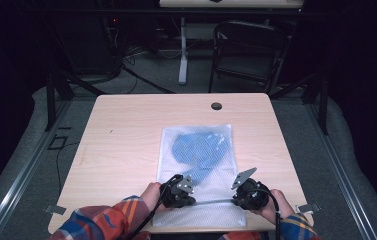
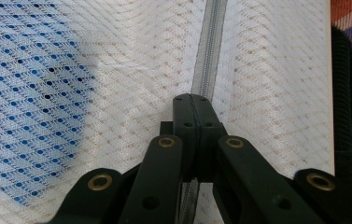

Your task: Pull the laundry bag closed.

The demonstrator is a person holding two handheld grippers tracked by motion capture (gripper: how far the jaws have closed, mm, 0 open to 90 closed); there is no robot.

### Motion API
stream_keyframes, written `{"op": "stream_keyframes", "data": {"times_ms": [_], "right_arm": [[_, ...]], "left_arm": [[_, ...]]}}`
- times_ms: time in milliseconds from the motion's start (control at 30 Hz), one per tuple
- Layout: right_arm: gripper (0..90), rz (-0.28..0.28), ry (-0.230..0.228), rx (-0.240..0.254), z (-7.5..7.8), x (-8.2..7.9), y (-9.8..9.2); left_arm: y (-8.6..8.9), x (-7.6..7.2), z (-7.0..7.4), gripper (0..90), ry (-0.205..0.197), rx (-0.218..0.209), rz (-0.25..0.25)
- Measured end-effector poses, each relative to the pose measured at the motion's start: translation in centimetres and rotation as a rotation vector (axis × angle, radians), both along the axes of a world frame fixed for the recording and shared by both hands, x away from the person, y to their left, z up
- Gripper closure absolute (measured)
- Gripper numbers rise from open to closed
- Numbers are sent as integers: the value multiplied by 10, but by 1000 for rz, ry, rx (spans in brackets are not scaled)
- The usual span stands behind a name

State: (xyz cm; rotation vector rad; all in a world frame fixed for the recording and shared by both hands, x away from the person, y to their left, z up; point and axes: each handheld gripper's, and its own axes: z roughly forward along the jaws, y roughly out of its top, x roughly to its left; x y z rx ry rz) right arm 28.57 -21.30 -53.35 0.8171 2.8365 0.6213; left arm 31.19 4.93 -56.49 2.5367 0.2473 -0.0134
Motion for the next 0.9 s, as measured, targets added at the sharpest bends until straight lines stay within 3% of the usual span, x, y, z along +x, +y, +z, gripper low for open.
{"op": "stream_keyframes", "data": {"times_ms": [900], "right_arm": [[830, -7, 12, -7, 0, 0, -4]], "left_arm": [[0, 0, 0, 900, 0, 0, 3]]}}
